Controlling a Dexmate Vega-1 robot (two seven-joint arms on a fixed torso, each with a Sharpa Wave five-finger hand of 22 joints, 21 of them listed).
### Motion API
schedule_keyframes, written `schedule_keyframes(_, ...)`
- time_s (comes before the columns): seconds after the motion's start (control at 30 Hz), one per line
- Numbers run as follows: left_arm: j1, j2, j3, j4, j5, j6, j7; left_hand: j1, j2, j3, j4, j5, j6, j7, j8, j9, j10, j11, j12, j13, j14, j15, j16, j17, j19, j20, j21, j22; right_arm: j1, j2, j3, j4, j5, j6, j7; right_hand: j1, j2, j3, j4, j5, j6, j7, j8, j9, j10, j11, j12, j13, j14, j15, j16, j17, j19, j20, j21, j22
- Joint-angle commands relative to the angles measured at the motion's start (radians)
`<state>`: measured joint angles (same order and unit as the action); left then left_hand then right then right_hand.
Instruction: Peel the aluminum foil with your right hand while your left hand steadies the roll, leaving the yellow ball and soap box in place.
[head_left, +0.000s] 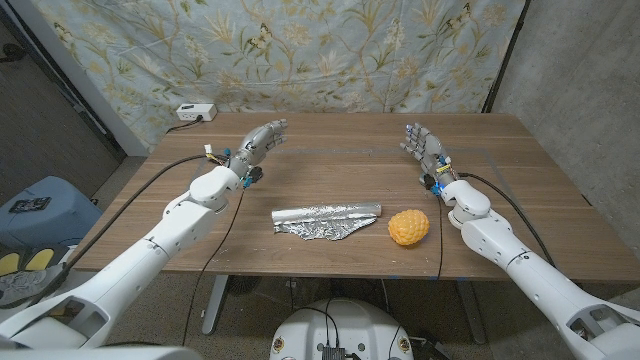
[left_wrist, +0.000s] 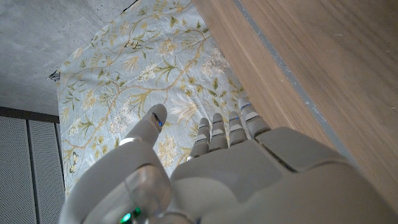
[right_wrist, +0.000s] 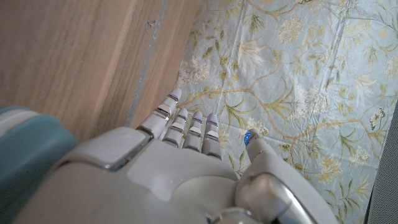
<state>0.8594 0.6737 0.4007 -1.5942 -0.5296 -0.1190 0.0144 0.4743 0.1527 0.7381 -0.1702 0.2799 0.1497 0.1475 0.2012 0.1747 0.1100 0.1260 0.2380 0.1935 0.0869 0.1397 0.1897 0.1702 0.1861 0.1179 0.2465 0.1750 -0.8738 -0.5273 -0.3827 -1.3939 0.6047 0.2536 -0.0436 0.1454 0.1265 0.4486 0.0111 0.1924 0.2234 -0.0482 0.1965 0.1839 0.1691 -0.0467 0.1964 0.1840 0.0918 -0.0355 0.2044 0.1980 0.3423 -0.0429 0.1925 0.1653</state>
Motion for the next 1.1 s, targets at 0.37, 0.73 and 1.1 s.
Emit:
schedule_keyframes(0.37, -0.021, 0.105, 0.017, -0.102, 0.034, 0.075, -0.096, 0.098, -0.009, 0.012, -0.012, 0.090, 0.049, 0.026, 0.004, 0.015, 0.026, 0.008, 0.015, 0.029, 0.032, 0.019, 0.009, 0.013, 0.005, 0.015, -0.019, 0.005, 0.014, -0.017, 0.001, -0.008, -0.009, -0.009, 0.008, 0.015, 0.018, 0.002, -0.006, 0.002, -0.005, -0.001, -0.002, 0.003, -0.001, 0.001, -0.003, 0.006, -0.002, -0.050, 0.000, 0.003, -0.003, -0.062, -0.003, 0.003)
schedule_keyframes(0.73, -0.037, 0.193, 0.024, -0.193, 0.071, 0.153, -0.143, 0.131, -0.036, -0.025, -0.005, 0.124, -0.027, 0.051, -0.013, 0.022, -0.033, 0.024, 0.007, 0.062, -0.019, 0.043, 0.003, 0.029, -0.025, 0.025, -0.036, 0.008, 0.016, -0.021, 0.003, -0.009, -0.010, -0.006, 0.012, 0.016, 0.018, 0.001, -0.008, 0.001, -0.009, -0.001, -0.004, 0.003, -0.006, 0.002, -0.005, 0.006, -0.008, -0.048, 0.000, 0.005, -0.005, -0.062, -0.004, 0.003)
schedule_keyframes(1.1, -0.077, 0.262, 0.061, -0.319, 0.163, 0.311, -0.142, 0.145, -0.042, -0.038, -0.005, 0.131, -0.044, 0.055, -0.011, 0.023, -0.041, 0.022, 0.010, 0.075, -0.024, 0.046, 0.008, 0.034, -0.036, 0.026, -0.039, 0.010, 0.017, -0.026, 0.007, -0.003, -0.003, 0.000, 0.026, 0.020, 0.017, 0.000, -0.012, 0.000, -0.013, 0.000, -0.005, 0.003, -0.009, 0.002, -0.006, 0.006, -0.011, -0.048, -0.001, 0.005, -0.007, -0.061, -0.004, 0.003)
